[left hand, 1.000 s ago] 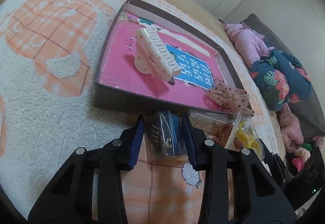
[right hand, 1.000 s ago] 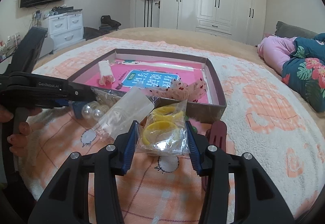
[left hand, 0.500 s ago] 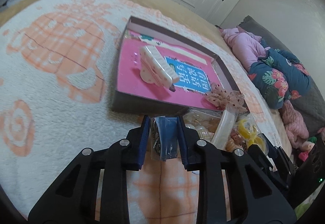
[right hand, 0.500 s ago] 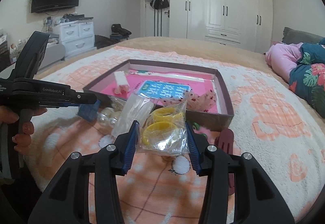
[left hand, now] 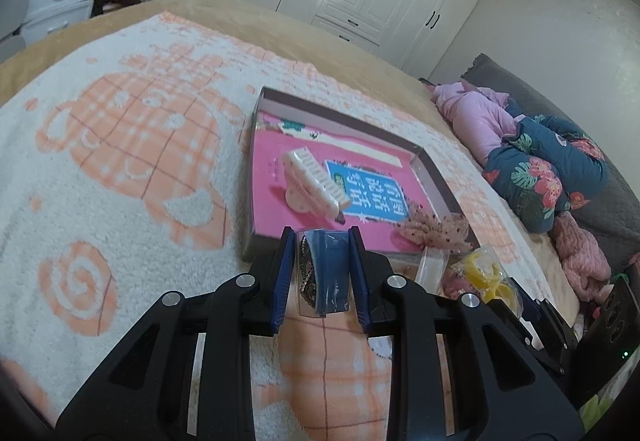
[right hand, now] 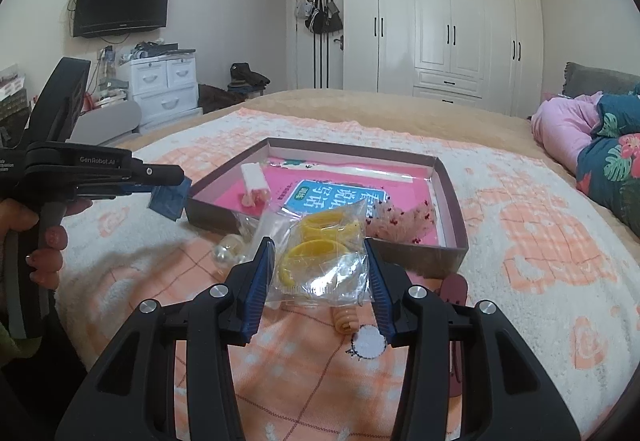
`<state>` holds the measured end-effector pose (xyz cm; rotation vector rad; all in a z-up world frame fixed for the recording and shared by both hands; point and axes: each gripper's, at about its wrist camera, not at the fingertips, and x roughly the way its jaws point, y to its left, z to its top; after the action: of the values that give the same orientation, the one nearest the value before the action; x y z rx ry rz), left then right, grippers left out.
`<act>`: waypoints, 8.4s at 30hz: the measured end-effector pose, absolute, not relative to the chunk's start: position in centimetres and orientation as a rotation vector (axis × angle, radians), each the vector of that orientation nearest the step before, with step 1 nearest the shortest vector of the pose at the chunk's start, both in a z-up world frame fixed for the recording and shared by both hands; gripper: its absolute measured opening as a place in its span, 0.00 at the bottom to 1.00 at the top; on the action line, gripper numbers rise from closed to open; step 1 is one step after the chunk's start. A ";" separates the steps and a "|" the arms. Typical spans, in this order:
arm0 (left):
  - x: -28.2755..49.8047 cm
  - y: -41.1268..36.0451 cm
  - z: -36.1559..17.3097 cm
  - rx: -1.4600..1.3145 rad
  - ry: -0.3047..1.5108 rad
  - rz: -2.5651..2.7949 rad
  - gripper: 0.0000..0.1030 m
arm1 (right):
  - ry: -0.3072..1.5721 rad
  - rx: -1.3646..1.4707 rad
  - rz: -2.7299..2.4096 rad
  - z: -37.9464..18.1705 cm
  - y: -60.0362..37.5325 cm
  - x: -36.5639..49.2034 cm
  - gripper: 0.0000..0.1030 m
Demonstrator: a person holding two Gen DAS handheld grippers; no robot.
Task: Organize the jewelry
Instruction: 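Carry the yellow hair ties over the box with the right tool while the left tool carries the blue clip, then release the blue clip into the box with the left tool while the right tool releases the hair ties, then pull both open tools back from the pink box toward the remaining items, then grasp the pearl hair clip with the left tool while the right tool grasps the pink pom-pom, then carry the pearl clip over the box with the left tool while the right tool carries the pom-pom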
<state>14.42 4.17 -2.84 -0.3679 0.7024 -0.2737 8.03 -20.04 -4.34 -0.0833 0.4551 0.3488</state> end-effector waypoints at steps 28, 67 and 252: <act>19.2 -1.8 -0.8 -0.235 0.641 -0.328 0.18 | 0.396 -0.053 0.238 -1.7 -23.5 11.9 0.42; 24.5 -5.0 -4.9 -0.210 0.753 -0.393 0.19 | 0.533 -0.070 0.177 -3.7 -25.6 20.3 0.42; 14.2 -2.3 -6.0 -0.099 0.788 -0.388 0.38 | 0.655 -0.034 0.317 -5.9 -23.3 12.1 0.27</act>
<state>14.19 -2.29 -6.05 -0.0990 0.7884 -0.3881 12.10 -23.34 -5.87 -0.0344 0.6552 0.3174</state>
